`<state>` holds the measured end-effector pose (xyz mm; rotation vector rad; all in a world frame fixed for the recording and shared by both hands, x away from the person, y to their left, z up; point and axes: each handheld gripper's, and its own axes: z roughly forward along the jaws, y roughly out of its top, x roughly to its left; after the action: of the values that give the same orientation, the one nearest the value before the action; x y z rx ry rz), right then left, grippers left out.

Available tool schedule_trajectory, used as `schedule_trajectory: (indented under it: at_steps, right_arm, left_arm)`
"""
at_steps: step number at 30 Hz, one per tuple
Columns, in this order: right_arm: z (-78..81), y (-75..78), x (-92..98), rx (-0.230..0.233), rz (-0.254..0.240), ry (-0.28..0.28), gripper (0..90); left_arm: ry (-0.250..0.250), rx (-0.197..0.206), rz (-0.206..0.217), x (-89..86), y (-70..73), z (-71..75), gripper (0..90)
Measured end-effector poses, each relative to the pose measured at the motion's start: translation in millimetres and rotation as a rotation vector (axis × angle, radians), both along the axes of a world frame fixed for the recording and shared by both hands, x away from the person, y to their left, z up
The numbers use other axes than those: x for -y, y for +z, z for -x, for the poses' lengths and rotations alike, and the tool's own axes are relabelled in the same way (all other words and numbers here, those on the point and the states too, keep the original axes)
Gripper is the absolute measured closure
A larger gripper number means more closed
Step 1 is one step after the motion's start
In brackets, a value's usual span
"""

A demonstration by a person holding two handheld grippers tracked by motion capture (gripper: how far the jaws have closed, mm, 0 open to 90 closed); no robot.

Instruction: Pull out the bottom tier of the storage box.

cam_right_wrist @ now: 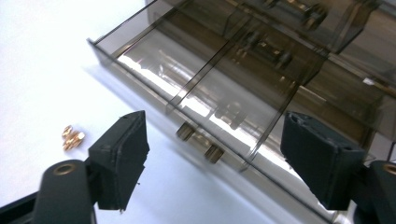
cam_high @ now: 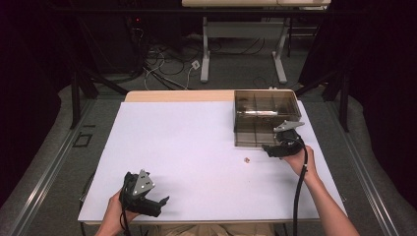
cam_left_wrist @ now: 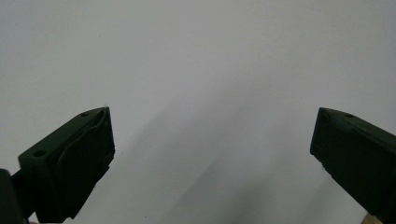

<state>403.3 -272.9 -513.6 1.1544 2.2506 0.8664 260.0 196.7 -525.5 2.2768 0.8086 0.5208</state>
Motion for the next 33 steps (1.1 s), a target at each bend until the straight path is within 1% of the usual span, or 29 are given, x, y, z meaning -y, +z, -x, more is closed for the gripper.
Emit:
schedule_trajectory:
  at_steps: [3,8,9,12,13,15,16,17,19,20,22,23,24,25,26,27,28,29,33]
  right_arm:
    - [6.1,-0.4,-2.1,-0.01,0.006,0.019,17.3]
    - [13.5,-1.4,-6.3,-0.023,0.012,0.038,15.4]
    - [16.2,-1.8,-7.7,-0.033,0.008,0.043,15.0]
    - [19.9,-2.9,-9.1,-0.035,0.015,0.059,13.6]
    - [21.4,-3.6,-10.5,-0.048,0.005,0.056,13.2]
    - [23.4,-4.3,-11.4,-0.049,0.011,0.069,11.8]
    - [24.8,-4.9,-12.3,-0.058,0.006,0.071,11.3]
    - [24.8,-4.9,-12.3,-0.058,0.006,0.071,11.3]
    - [28.6,-5.5,-13.9,-0.06,0.011,0.079,8.3]
    - [30.0,-5.8,-14.5,-0.067,0.006,0.086,8.0]
    - [30.8,-6.0,-14.6,-0.063,0.009,0.097,7.5]
    - [32.9,-6.5,-16.2,-0.071,0.003,0.087,6.6]
    - [34.3,-6.8,-16.9,-0.077,0.005,0.096,6.0]
    - [35.9,-7.5,-18.4,-0.082,0.013,0.111,4.6]
    - [37.2,-8.3,-20.1,-0.09,0.004,0.112,4.3]
    - [37.2,-8.3,-20.1,-0.09,0.004,0.112,4.3]
    - [37.5,-8.3,-20.7,-0.089,0.015,0.119,3.6]
    - [37.5,-8.5,-22.6,-0.093,0.015,0.129,2.7]
    - [37.8,-9.4,-25.3,-0.101,0.011,0.135,0.0]
  left_arm:
    - [0.0,0.0,0.0,-0.1,0.1,0.2,0.0]
    - [0.001,0.001,0.001,0.1,0.2,0.3,0.0]
    - [-0.001,0.005,-0.004,-0.2,0.5,0.1,0.0]
    - [-0.001,0.006,-0.006,-0.6,0.6,0.2,0.0]
    - [-0.003,0.005,-0.015,-1.4,1.5,0.0,0.0]
    - [-0.005,-0.002,-0.01,-1.4,1.5,0.0,0.0]
    - [-0.005,-0.002,-0.01,-1.4,1.5,0.0,0.0]
    - [-0.006,-0.003,-0.011,-1.4,1.6,0.1,0.0]
    - [-0.006,-0.004,-0.007,-1.4,1.4,0.2,0.0]
    - [-0.006,-0.003,-0.007,-1.5,1.4,0.1,0.0]
    - [-0.003,-0.004,-0.004,-1.4,1.2,0.3,0.0]
    - [-0.004,-0.003,-0.005,-1.5,1.3,0.3,0.0]
    - [0.002,0.007,-0.001,-1.1,0.5,0.4,0.0]
    - [0.002,0.007,0.0,-1.1,0.5,0.5,0.0]
    - [0.002,0.007,0.0,-1.1,0.6,0.5,0.0]
    - [0.002,0.007,0.0,-1.1,0.6,0.6,0.0]
    - [0.002,0.007,0.0,-1.2,0.6,0.7,0.0]
    - [0.002,0.008,-0.001,-1.3,0.6,0.8,0.0]
    - [-0.001,0.003,-0.006,-2.1,1.2,0.6,0.0]
